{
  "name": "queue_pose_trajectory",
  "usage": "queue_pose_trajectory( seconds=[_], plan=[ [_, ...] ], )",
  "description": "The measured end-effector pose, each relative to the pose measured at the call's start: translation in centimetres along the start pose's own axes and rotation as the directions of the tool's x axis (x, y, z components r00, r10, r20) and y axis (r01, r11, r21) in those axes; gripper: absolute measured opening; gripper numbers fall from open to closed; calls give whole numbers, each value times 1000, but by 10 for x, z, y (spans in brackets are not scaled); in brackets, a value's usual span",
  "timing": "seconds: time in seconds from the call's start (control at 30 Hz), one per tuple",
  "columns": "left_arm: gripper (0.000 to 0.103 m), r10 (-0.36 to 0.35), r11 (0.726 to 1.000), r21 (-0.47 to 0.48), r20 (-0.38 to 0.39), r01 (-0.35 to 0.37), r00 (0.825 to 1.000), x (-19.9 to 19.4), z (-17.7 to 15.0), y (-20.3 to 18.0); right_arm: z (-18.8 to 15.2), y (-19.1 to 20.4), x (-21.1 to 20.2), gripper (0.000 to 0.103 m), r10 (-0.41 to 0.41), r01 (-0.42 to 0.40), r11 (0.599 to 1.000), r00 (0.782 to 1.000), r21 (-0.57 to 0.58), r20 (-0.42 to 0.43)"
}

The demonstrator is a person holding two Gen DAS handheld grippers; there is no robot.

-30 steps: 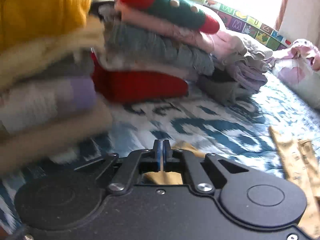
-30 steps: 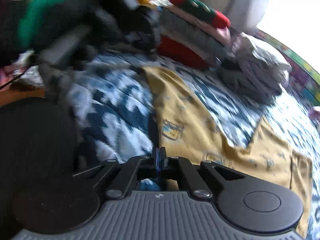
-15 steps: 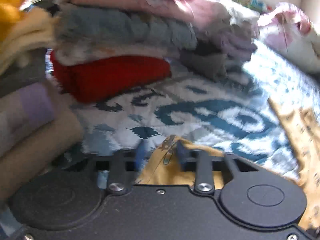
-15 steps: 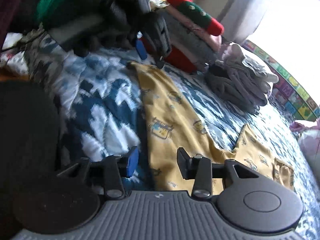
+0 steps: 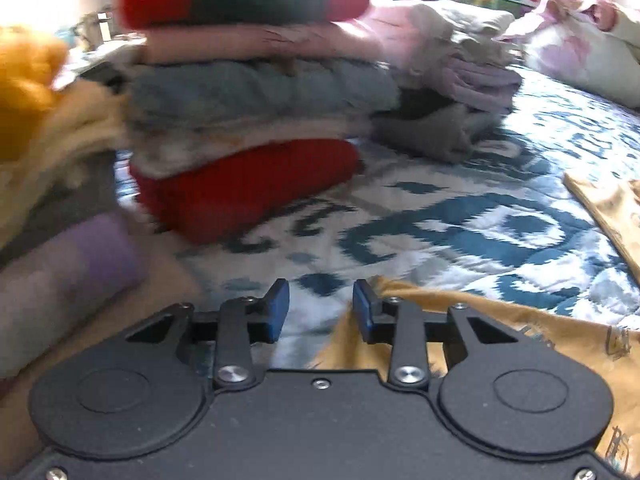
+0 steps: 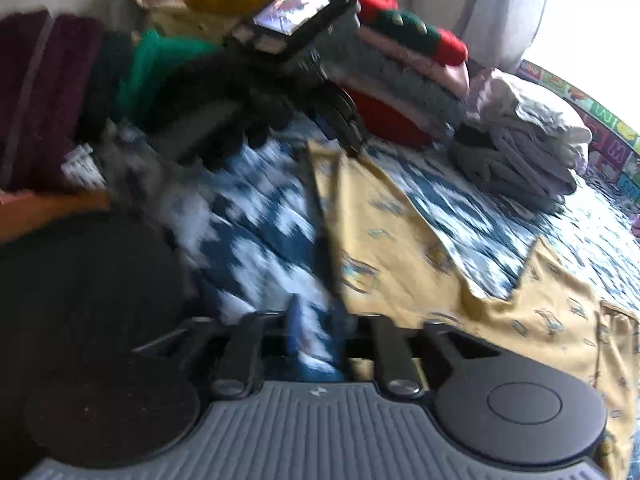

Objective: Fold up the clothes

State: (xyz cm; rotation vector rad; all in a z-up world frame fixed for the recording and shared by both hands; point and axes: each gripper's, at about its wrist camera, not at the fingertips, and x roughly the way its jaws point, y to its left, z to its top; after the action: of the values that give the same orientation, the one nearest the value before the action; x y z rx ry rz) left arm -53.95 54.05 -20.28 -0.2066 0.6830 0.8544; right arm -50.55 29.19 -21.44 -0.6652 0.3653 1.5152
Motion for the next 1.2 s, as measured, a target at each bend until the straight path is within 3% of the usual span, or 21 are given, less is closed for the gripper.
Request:
queue_pose_trajectory(
  seconds=[0.13,0.23,0.37,0.4,0.43,0.5,0.53,0.67,0.7,0.73,0.77,0.83,0.9,0.97,1.1,1.2],
  plan=[
    [33,-60,985,-162,-46,52,997,-24,-10,20,-14,1,-29,36,3,-3,1000,1000,-9,25],
    [33,-165,926,-354,-66,132,984,-32,-25,39,-25,-15,-51,35,-28,26,999,999,39,35],
    [31,-255,855,-478,-52,200,966,-18,-34,40,-44,-38,-63,35,-73,69,988,997,139,21],
    [9,-275,837,-503,-45,216,960,-15,-36,39,-50,-43,-61,35,-83,80,983,996,167,12],
    [1,-267,839,-503,-49,207,962,-13,-35,37,-55,-46,-60,35,-87,84,977,996,196,9],
    [0,-173,898,-422,-76,126,982,-22,-27,26,-64,-49,-58,38,-89,83,969,996,234,13],
    [1,-143,914,-392,-81,101,986,-27,-24,23,-68,-49,-57,38,-90,85,967,996,241,10],
    [4,-61,972,-233,-158,23,986,-17,-24,5,-77,-47,-50,48,-52,59,970,998,236,-37],
    [9,-41,978,-208,-158,7,987,-20,-23,2,-77,-46,-52,48,-53,60,973,998,224,-35],
    [25,-16,980,-200,-151,-15,988,-27,-20,0,-76,-45,-54,48,-56,61,974,998,216,-31],
    [32,14,981,-189,-132,-39,991,-36,-18,-2,-74,-44,-56,48,-58,62,976,998,209,-27],
    [34,36,987,-152,-93,-50,995,-58,-16,-10,-75,-42,-61,48,-72,74,979,997,189,-15],
    [34,-36,988,-151,-65,26,997,-81,-16,-20,-76,-41,-66,48,-91,91,982,996,167,-2],
    [34,-150,976,-165,-41,142,988,-101,-17,-36,-78,-40,-69,48,-106,105,984,994,141,0],
    [27,-370,925,-105,-31,365,929,-132,-29,-88,-80,-40,-79,47,-108,107,990,994,89,7],
    [25,-435,901,-30,-77,434,897,-133,-45,-131,-85,-40,-83,46,-93,92,993,996,78,0]
  ],
)
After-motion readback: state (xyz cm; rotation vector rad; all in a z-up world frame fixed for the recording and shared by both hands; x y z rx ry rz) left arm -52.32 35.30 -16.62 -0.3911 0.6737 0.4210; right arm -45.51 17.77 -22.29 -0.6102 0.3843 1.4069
